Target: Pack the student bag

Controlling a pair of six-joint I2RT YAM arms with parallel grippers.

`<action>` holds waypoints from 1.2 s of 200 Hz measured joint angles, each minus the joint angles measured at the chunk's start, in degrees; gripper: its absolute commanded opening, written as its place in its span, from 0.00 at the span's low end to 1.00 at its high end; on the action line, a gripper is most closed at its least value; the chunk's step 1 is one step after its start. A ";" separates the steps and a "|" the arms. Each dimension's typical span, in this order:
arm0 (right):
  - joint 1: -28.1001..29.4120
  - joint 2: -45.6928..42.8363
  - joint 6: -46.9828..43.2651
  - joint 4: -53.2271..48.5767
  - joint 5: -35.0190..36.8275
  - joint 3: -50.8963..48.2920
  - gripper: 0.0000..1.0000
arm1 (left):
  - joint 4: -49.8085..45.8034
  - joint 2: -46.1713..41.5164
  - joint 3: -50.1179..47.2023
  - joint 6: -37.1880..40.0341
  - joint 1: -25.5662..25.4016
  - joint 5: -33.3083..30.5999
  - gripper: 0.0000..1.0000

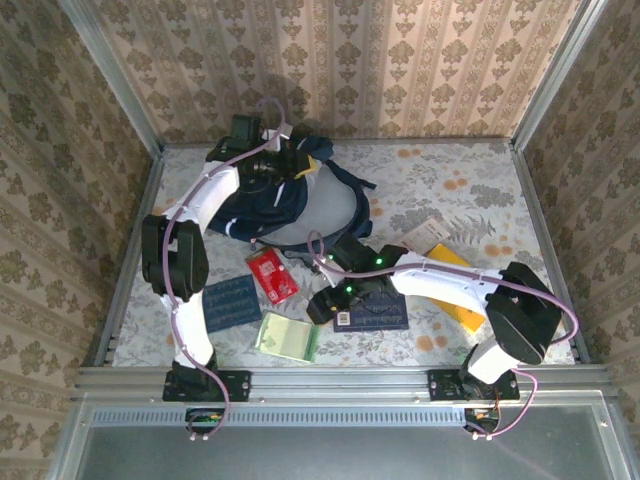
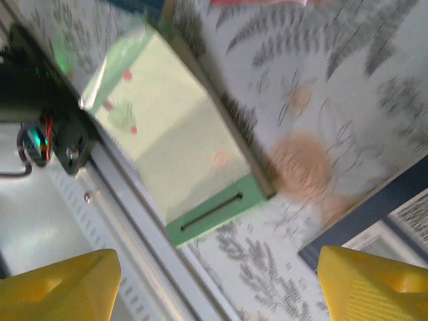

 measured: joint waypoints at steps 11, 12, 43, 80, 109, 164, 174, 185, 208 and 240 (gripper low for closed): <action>1.55 1.31 0.70 -0.35 -0.96 1.18 0.67 | 0.76 -0.22 -0.61 -0.28 0.02 0.00 0.00; 1.64 1.42 0.81 -0.39 -1.01 1.29 0.67 | 0.87 -0.22 -0.72 -0.33 0.02 0.00 0.00; 5.31 9.46 0.59 -0.26 -3.17 8.11 0.32 | 2.47 -0.39 -2.45 -0.94 0.02 0.28 0.00; 8.37 19.58 -1.44 -3.98 -2.54 17.20 0.24 | 3.19 -0.83 -3.37 -0.98 0.48 0.20 0.00; 9.75 24.81 -3.04 -6.40 -0.17 20.98 0.20 | 3.37 -1.57 -3.58 -1.01 1.33 -0.15 0.00; 8.87 26.86 -5.35 -8.37 5.90 22.45 0.20 | 4.15 -1.64 -4.17 -1.66 1.57 -0.26 0.00; 8.09 26.69 -6.32 -8.55 6.97 22.45 0.21 | 4.22 -1.64 -4.17 -1.66 1.57 -0.26 0.00; 7.04 26.34 -7.82 -9.07 8.74 22.47 0.21 | 4.22 -1.64 -4.17 -1.66 1.57 -0.26 0.00; 4.76 25.44 -10.40 -10.36 13.00 22.47 0.21 | 4.22 -1.64 -4.17 -1.66 1.57 -0.26 0.00; 1.49 24.37 -11.74 -9.97 14.36 21.57 0.25 | 4.24 -1.64 -4.20 -1.68 1.57 -0.37 0.00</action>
